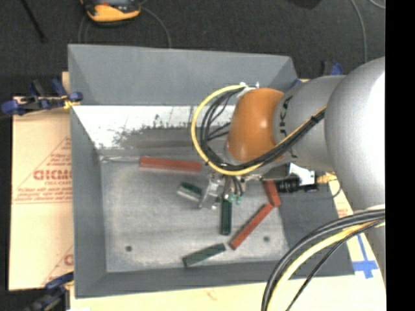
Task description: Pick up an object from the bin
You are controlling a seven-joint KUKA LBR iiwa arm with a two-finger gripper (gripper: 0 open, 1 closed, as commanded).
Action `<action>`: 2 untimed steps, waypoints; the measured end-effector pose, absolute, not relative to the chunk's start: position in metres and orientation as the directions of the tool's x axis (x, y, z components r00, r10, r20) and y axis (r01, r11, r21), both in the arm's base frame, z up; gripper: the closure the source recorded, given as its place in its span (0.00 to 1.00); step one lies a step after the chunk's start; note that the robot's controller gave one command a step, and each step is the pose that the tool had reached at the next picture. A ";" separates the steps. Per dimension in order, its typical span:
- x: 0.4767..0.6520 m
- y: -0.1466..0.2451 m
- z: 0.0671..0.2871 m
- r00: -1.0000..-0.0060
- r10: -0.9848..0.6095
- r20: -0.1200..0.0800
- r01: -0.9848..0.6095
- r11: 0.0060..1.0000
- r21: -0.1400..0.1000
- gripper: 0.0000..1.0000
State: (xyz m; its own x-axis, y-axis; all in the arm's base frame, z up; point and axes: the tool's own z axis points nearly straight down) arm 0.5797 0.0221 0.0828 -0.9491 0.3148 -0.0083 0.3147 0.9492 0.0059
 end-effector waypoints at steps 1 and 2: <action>0.576 0.020 0.079 -0.949 0.316 -0.004 0.316 0.949 0.003 0.00; 0.576 0.020 0.079 -0.949 0.317 -0.003 0.317 0.949 0.003 1.00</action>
Offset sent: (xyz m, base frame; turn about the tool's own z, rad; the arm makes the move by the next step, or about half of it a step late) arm 0.0000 0.0000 0.0000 0.0000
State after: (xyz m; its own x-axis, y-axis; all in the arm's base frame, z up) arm 0.5759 0.0203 0.0789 -0.9486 0.3165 -0.0034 0.3165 0.9486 0.0026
